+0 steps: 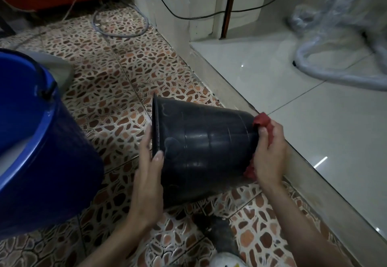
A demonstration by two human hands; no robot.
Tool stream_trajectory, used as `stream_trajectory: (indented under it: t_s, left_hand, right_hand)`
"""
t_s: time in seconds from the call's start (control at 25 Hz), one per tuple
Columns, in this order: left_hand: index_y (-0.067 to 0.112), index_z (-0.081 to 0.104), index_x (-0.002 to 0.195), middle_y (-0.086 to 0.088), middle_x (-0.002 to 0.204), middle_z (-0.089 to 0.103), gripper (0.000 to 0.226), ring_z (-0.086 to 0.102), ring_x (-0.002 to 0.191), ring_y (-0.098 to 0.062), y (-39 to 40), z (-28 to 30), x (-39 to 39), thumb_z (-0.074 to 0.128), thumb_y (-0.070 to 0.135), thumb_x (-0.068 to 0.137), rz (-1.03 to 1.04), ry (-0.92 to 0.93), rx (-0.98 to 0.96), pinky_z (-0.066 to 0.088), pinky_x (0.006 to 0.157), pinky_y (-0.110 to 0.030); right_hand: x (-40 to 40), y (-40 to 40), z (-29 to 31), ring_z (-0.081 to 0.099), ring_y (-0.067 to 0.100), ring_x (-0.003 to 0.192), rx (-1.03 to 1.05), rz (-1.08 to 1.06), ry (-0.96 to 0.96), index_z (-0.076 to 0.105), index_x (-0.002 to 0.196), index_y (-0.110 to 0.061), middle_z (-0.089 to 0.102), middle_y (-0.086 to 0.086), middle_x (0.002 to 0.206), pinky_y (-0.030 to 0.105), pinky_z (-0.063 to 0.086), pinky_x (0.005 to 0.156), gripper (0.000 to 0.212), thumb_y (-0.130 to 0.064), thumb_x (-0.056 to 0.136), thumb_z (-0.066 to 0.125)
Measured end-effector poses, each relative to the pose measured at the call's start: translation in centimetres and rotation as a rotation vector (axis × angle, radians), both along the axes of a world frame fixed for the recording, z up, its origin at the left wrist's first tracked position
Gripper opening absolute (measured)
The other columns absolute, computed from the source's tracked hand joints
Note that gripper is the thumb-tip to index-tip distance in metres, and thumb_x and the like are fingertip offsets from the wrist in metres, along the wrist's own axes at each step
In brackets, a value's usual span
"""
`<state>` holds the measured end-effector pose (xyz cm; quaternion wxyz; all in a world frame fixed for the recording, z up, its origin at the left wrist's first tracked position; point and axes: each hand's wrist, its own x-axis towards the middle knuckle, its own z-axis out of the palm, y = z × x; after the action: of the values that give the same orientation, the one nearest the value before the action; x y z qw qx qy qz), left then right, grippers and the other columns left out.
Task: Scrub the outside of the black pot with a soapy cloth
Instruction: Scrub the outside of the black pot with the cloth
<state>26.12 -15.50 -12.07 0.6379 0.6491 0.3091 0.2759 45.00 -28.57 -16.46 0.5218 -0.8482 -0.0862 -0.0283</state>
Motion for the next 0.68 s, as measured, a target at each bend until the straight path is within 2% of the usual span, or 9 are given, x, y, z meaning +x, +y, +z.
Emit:
stream_trajectory:
  t_s: [0.04,0.08,0.16,0.24,0.36,0.48,0.56,0.6,0.68]
  left_hand:
    - [0.048,0.021,0.152,0.055,0.122,0.047,0.056,0.052,0.12,0.011,1.2,0.5,0.9,0.036,0.052,0.098,0.048,0.051,-0.014,0.039,0.107,-0.048]
    - [0.045,0.024,0.152,0.053,0.124,0.049,0.063,0.054,0.121,0.005,2.8,1.0,2.0,0.036,0.066,0.094,0.072,0.092,-0.053,0.038,0.106,-0.048]
    - [0.032,0.042,0.146,0.015,0.142,0.057,0.091,0.054,0.13,-0.016,5.4,2.1,4.8,0.031,0.089,0.077,0.076,0.189,-0.134,0.039,0.109,-0.05]
    - [0.019,0.059,0.131,-0.004,0.131,0.065,0.079,0.06,0.123,-0.019,4.8,2.8,5.8,0.025,0.078,0.09,0.081,0.166,-0.056,0.044,0.109,-0.045]
    - [0.026,0.055,0.136,0.01,0.129,0.062,0.07,0.058,0.123,-0.006,3.0,2.2,4.2,0.022,0.071,0.094,0.098,0.115,0.002,0.042,0.111,-0.035]
    - [0.038,0.054,0.131,0.03,0.117,0.066,0.046,0.058,0.113,0.015,1.7,2.0,2.2,0.025,0.054,0.099,0.045,0.043,0.027,0.047,0.096,-0.01]
    - [0.044,0.053,0.113,0.049,0.099,0.062,0.03,0.054,0.098,0.03,0.3,2.1,1.4,0.025,0.034,0.106,0.034,0.049,0.064,0.043,0.078,0.004]
    - [0.044,0.051,0.109,0.053,0.095,0.06,0.031,0.053,0.095,0.033,-0.1,1.5,0.8,0.024,0.028,0.108,0.04,0.044,0.085,0.041,0.076,0.006]
    - [0.038,0.055,0.124,0.041,0.114,0.063,0.033,0.054,0.111,0.023,-0.5,0.0,-0.2,0.026,0.035,0.109,0.042,0.001,0.092,0.044,0.092,-0.005]
  right_hand:
    - [-1.1,0.2,0.6,0.058,0.021,0.111,0.028,-0.009,-0.047,0.053,0.127,-0.028,0.061,-0.001,0.12,0.044,0.051,0.094,0.026,-0.027,0.102,0.043]
    - [-2.7,0.9,1.2,0.056,0.019,0.118,0.043,0.05,-0.128,0.053,0.128,-0.029,0.058,-0.003,0.127,0.043,0.049,0.1,0.029,-0.023,0.102,0.043]
    - [-6.2,2.8,2.0,0.041,0.014,0.138,0.038,0.351,-0.321,0.05,0.136,-0.026,0.046,-0.011,0.144,0.039,0.031,0.118,0.036,-0.02,0.102,0.041]
    - [-8.8,5.0,2.9,0.021,0.006,0.148,-0.105,0.622,-0.407,0.042,0.145,-0.024,0.034,-0.012,0.154,0.042,0.006,0.124,0.043,-0.034,0.104,0.032]
    - [-8.2,7.4,4.1,0.006,0.001,0.149,-0.257,0.715,-0.343,0.029,0.152,-0.028,0.025,-0.013,0.159,0.047,-0.013,0.12,0.063,-0.053,0.099,0.007]
    - [-5.7,8.1,4.2,0.014,0.005,0.149,-0.352,0.633,-0.369,0.028,0.151,-0.035,0.033,-0.014,0.156,0.051,-0.013,0.119,0.077,-0.063,0.091,-0.011]
    - [-4.1,7.4,3.5,0.023,0.009,0.147,-0.421,0.533,-0.366,0.034,0.148,-0.037,0.041,-0.013,0.152,0.054,-0.006,0.12,0.075,-0.064,0.092,-0.008]
    - [-3.3,6.5,2.9,0.026,0.01,0.146,-0.444,0.472,-0.347,0.038,0.146,-0.036,0.044,-0.013,0.149,0.054,-0.003,0.12,0.071,-0.064,0.095,-0.004]
    - [-1.6,3.8,1.5,0.032,0.013,0.143,-0.442,0.345,-0.277,0.046,0.139,-0.033,0.049,-0.011,0.145,0.054,0.006,0.121,0.06,-0.06,0.099,0.01]
